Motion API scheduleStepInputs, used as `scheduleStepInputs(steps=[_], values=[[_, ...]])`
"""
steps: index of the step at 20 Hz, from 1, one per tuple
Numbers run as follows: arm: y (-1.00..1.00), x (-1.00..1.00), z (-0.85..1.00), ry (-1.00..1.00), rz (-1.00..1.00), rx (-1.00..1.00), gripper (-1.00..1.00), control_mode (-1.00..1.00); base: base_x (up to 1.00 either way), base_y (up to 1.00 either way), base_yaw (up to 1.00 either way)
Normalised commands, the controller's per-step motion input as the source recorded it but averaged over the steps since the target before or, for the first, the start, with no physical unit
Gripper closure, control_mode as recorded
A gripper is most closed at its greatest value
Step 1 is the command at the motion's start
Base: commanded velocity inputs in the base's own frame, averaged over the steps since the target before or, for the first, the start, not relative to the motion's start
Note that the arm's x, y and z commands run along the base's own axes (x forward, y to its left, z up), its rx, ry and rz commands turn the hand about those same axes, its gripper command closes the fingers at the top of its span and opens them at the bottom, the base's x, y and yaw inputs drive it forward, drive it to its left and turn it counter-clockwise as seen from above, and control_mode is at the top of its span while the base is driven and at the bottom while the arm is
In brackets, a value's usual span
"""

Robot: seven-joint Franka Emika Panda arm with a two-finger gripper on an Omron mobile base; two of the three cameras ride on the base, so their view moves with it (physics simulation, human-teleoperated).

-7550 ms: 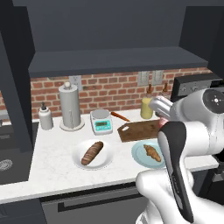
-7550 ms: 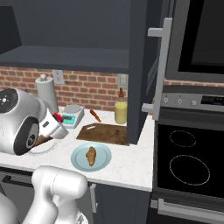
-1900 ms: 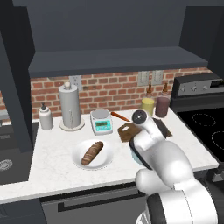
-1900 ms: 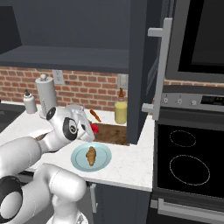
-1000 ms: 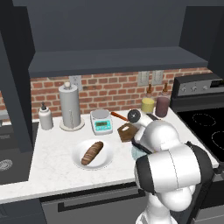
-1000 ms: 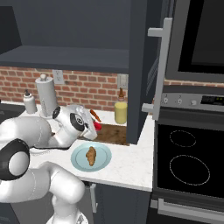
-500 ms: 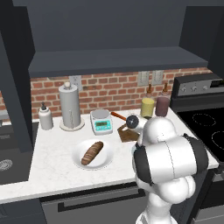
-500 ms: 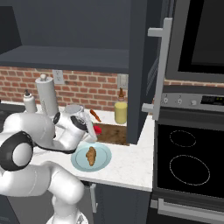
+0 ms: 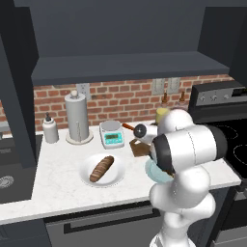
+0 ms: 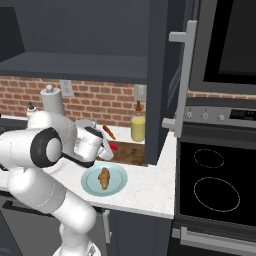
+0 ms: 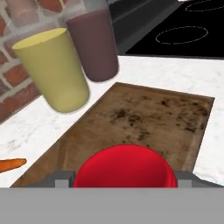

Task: From the different types of pastries on the counter, select a croissant and place it on the cutting board. Then retrieve a jar of jam from the cabinet and place it alongside the croissant on the cutting board.

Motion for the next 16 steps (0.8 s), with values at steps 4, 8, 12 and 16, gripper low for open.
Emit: scheduleStepInputs(steps=[4,8,12,16], values=[[0.1,0.27,-0.64,0.05,-0.02,0.0,1.0,-1.0,0.0,0.0,0.0],[0.01,0.04,-0.38,0.0,-0.01,0.0,1.0,-1.0,0.0,0.0,0.0],[0.0,0.0,-0.03,0.0,0.0,0.0,1.0,-1.0,0.0,0.0,0.0],[0.0,0.0,-0.22,0.01,0.0,0.0,1.0,-1.0,0.0,0.0,0.0]])
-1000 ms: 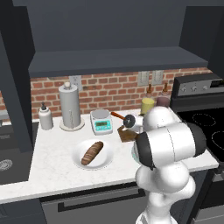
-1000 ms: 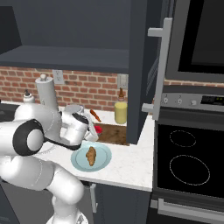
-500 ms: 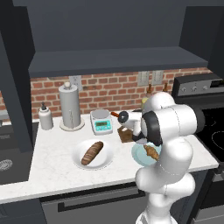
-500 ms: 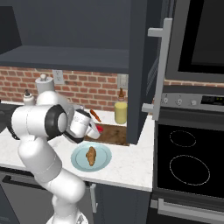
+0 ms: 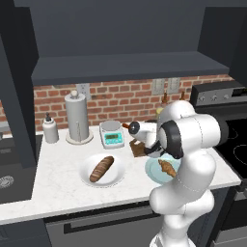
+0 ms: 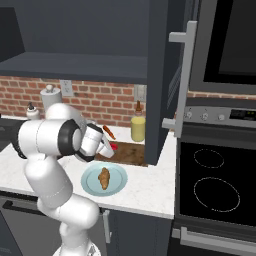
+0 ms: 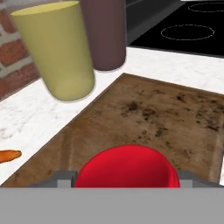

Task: From the different types of pastries on the counter, select a croissant and place it on the cutting board. Then retrieve a jar of jam from the cabinet and place it alongside the croissant on the cutting board.

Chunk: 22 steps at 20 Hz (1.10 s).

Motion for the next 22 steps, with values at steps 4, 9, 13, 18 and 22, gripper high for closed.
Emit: scheduleStepInputs(steps=[4,9,13,18,22], values=[[0.01,0.04,-0.38,0.05,0.0,0.0,-1.0,-1.0,0.0,0.0,0.0],[0.0,0.02,-0.27,0.01,0.0,0.0,-1.0,-1.0,0.0,0.0,0.0],[0.0,0.0,-0.21,0.0,0.0,0.0,-1.0,-1.0,0.0,0.0,0.0],[0.0,-0.14,-0.16,0.0,0.0,0.0,-1.0,-1.0,0.0,0.0,0.0],[0.0,-0.39,0.06,-0.02,0.0,0.04,-1.0,-1.0,0.0,0.0,0.0]])
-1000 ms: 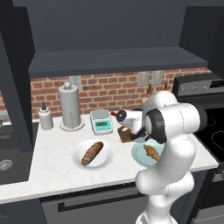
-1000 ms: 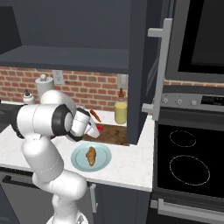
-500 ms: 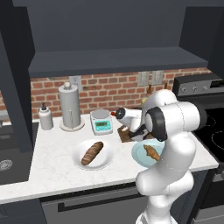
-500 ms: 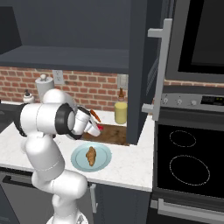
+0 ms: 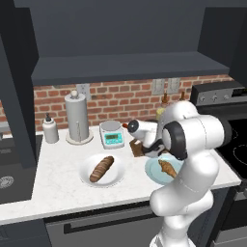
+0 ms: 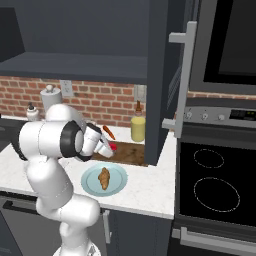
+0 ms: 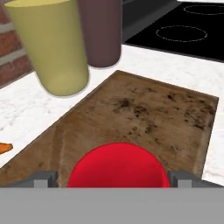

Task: From the different types of pastries on the counter, select a croissant and place it on the cutting board. Then retrieve a jar of jam from the cabinet and place it alongside the croissant on the cutting board.

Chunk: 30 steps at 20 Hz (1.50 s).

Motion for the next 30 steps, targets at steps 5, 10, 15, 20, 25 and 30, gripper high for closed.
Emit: scheduleStepInputs(steps=[5,10,15,20,25,30], values=[[-0.01,-0.43,0.62,-0.05,0.0,0.12,-1.0,-1.0,0.0,0.0,0.0],[0.0,-0.37,0.63,-0.06,0.0,0.1,-1.0,-1.0,0.0,0.0,0.0],[0.0,-0.4,0.59,-0.04,0.0,0.08,-1.0,-1.0,0.0,0.0,0.0],[0.0,-0.49,-0.03,0.25,0.11,0.0,-1.0,-1.0,0.0,0.0,0.0],[0.0,-0.34,-0.21,0.56,0.38,0.0,-1.0,-1.0,0.0,0.0,0.0],[0.06,0.0,0.0,0.04,0.05,0.02,-1.0,-1.0,0.0,0.0,0.0]])
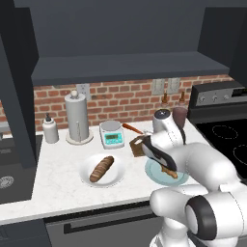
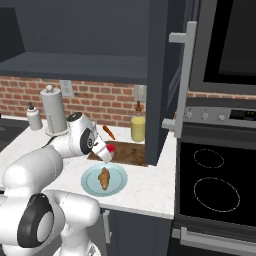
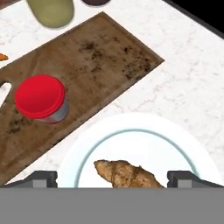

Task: From the different types of pastries on the counter, select a croissant and place it on the cutting board. Then retrieve a jar of jam from the cabinet and place it alongside the croissant on the cutting board.

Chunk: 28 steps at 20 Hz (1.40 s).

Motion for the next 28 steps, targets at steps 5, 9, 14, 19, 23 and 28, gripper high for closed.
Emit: scheduleStepInputs(steps=[5,9,14,19,23,28], values=[[0.01,0.0,-0.02,0.01,0.1,0.0,-1.0,-1.0,0.0,0.0,0.0],[-0.01,-0.32,-0.72,0.2,0.13,0.0,-1.0,-1.0,0.0,0.0,0.0],[-0.01,-0.3,-0.49,0.12,0.12,0.03,-1.0,-1.0,0.0,0.0,0.0],[0.0,0.0,0.0,0.0,0.01,0.06,-1.0,-1.0,0.0,0.0,0.0],[-0.01,0.01,0.0,0.0,0.07,0.03,-1.0,-1.0,0.0,0.0,0.0],[-0.15,0.02,0.0,0.0,0.19,0.0,-1.0,-1.0,0.0,0.0,0.0]])
